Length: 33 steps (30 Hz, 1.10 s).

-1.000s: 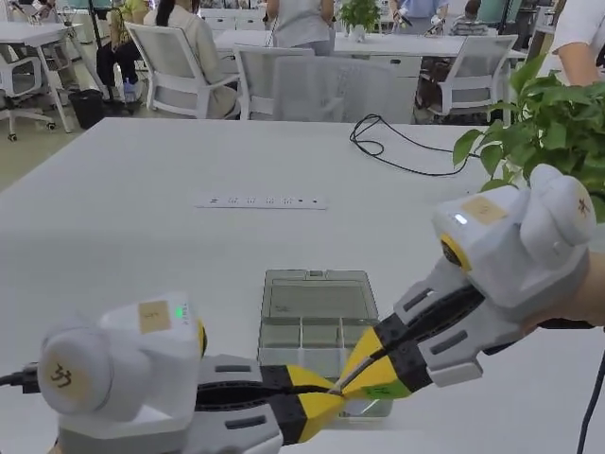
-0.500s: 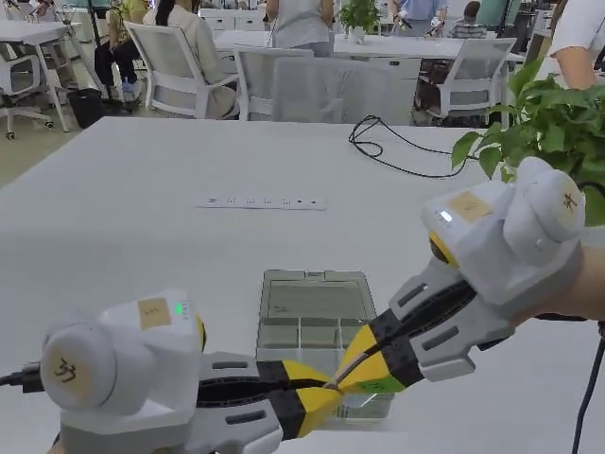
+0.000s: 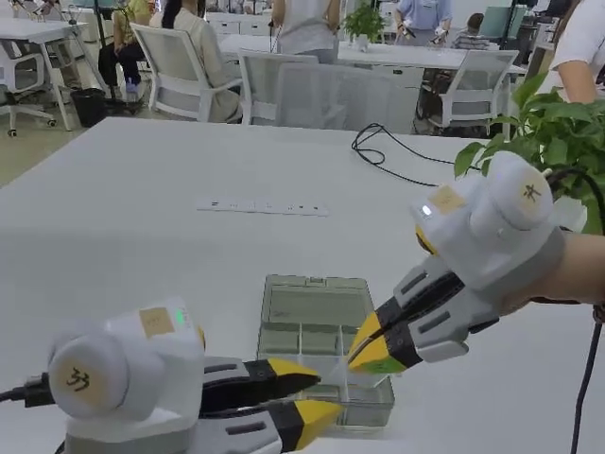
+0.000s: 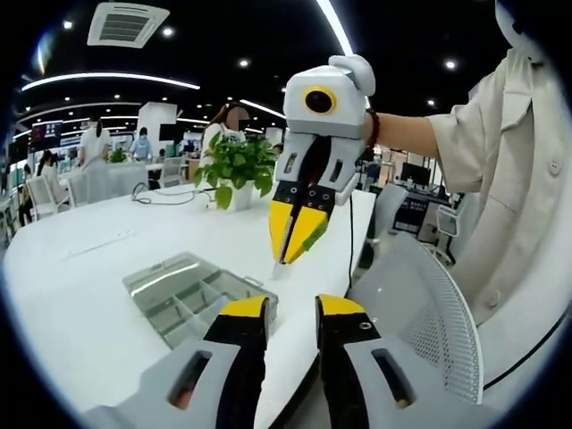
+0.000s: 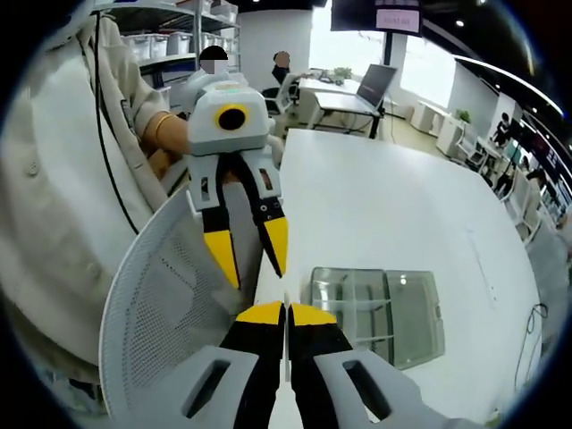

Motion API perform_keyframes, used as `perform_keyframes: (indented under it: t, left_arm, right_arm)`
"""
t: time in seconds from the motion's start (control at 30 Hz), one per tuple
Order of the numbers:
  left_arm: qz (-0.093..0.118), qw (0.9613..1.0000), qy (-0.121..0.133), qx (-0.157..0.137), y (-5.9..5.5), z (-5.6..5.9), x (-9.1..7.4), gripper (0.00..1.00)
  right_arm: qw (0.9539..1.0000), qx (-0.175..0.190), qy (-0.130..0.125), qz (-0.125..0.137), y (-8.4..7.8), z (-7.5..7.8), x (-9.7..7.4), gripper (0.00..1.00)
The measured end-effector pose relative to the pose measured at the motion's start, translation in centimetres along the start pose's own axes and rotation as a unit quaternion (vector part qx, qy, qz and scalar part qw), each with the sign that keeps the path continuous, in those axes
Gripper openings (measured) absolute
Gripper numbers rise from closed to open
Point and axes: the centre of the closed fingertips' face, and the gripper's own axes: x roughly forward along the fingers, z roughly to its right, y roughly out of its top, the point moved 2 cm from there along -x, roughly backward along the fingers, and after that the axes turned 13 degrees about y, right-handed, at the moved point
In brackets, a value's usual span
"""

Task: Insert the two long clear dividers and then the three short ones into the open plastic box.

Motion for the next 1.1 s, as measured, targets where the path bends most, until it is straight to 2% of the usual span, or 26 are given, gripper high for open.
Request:
perform_keyframes:
  t: [0.1, 0.33, 0.43, 0.73, 0.93, 1.1]
  left_arm:
    - [0.0, 0.9998, 0.016, -0.009, -0.1, -0.6, 0.0, 0.23]
    - [0.002, 0.9986, 0.05, -0.014, -0.2, -2.3, 0.0, 0.36]
    - [0.003, 0.9982, 0.057, -0.02, -0.3, -2.7, 0.1, 0.41]
    - [-0.003, 0.9971, 0.075, -0.015, -0.7, -3.4, 0.3, 0.6]
    - [-0.006, 0.9962, 0.084, -0.02, -1.0, -3.9, 0.5, 0.66]
    - [-0.009, 0.9957, 0.089, -0.023, -1.3, -4.2, 0.6, 0.7]
  right_arm:
    - [0.9996, 0.0, -0.013, -0.025, -0.7, 1.0, 0.1, 0.02]
    - [0.998, 0.015, -0.025, -0.056, -1.8, 2.9, 0.3, 0.02]
    - [0.9973, 0.019, -0.026, -0.066, -2.2, 3.4, 0.5, 0.02]
    - [0.9911, 0.026, -0.033, -0.126, -4.5, 5.2, 1.3, 0.02]
    - [0.9858, 0.032, -0.042, -0.16, -5.6, 6.3, 1.8, 0.02]
    - [0.9827, 0.043, -0.044, -0.175, -6.3, 7.1, 2.1, 0.02]
